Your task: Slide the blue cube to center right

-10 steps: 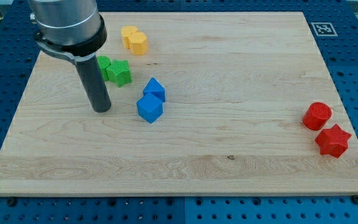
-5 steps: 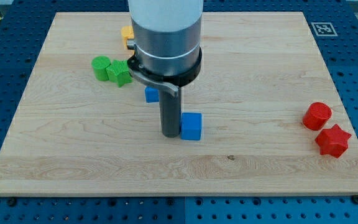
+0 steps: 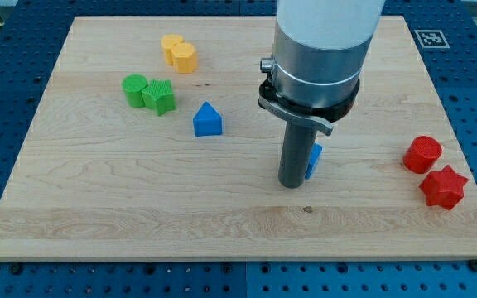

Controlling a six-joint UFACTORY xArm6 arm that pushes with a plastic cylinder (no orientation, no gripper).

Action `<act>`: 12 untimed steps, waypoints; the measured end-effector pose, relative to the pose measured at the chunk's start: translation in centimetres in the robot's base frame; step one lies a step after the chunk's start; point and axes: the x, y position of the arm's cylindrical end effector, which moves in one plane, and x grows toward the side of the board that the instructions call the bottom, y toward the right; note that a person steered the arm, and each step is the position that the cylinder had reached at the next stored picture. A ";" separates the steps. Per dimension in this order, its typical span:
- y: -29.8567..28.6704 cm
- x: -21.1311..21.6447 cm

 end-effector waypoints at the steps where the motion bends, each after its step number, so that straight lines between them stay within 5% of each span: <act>1: -0.1 -1.0; 6: 4.4 -7.8; 12: 11.9 -9.0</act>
